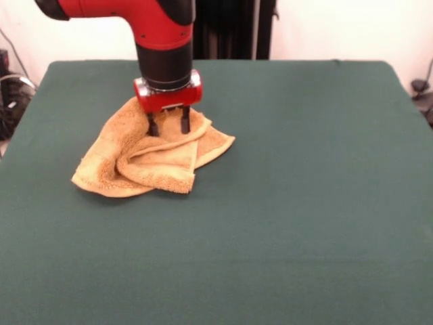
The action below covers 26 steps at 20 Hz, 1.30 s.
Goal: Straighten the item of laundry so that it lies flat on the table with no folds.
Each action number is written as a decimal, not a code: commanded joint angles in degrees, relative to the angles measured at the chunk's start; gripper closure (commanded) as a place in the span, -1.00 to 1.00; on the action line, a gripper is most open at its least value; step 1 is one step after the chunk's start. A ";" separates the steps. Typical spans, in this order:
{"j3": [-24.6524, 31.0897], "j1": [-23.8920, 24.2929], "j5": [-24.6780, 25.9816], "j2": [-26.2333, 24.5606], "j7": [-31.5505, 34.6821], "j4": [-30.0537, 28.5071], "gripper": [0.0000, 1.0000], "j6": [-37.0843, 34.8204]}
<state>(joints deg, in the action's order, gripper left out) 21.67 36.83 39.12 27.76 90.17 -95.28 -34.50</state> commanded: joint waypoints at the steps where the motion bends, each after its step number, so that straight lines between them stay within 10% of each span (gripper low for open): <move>1: 4.55 1.30 5.45 -3.70 -14.23 -1.58 -1.00 -1.79; 13: 7.76 4.77 -0.14 12.41 -15.40 -13.48 -1.00 -10.69; 26: 7.73 3.77 1.30 9.72 -8.08 -11.29 -1.00 -8.12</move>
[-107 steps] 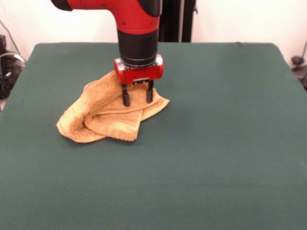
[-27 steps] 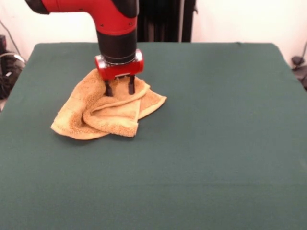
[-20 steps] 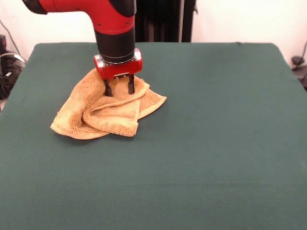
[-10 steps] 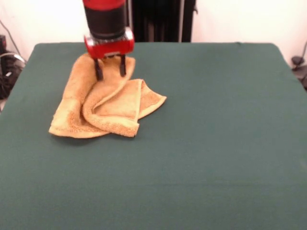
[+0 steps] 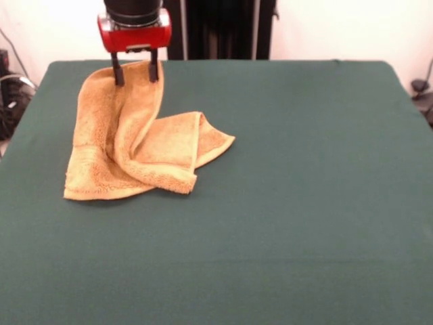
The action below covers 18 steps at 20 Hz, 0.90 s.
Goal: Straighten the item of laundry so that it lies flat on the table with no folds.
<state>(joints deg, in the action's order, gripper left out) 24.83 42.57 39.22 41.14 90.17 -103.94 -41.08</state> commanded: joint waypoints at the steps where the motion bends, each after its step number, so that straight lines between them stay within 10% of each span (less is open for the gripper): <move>1: 4.27 -2.03 1.59 -4.33 -7.56 -2.20 -1.00 -0.88; 18: 2.87 0.81 5.71 -15.27 -8.59 6.73 -1.00 3.31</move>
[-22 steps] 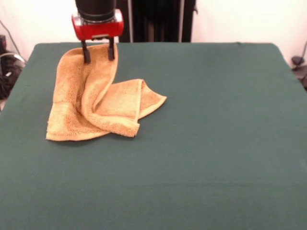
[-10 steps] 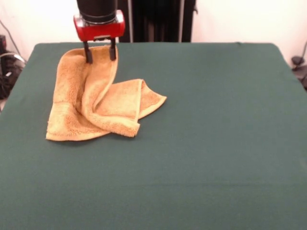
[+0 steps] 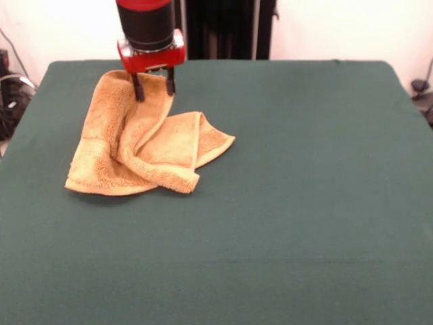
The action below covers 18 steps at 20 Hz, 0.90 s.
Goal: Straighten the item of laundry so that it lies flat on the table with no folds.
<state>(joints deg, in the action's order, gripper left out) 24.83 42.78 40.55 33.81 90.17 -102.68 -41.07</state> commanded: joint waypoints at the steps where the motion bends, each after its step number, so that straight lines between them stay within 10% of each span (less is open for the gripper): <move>1: 2.73 0.80 4.35 -8.39 -8.34 6.05 -1.00 3.06; 18: 4.70 2.59 5.01 -8.44 -10.57 6.71 -1.00 0.84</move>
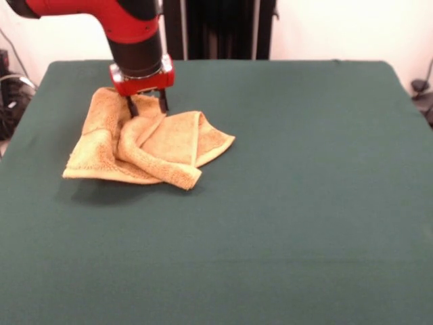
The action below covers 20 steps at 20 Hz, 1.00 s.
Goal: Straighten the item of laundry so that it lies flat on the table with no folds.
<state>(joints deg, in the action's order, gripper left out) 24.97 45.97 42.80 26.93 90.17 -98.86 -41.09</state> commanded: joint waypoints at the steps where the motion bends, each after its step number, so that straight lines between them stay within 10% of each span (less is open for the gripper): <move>1: 4.61 -0.55 2.83 -1.54 -10.77 2.87 -1.00 0.86; 20: 7.06 0.69 -1.37 7.67 -16.57 1.33 -1.00 -8.44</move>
<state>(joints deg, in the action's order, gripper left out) 25.47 46.80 42.87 29.90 90.17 -98.90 -42.25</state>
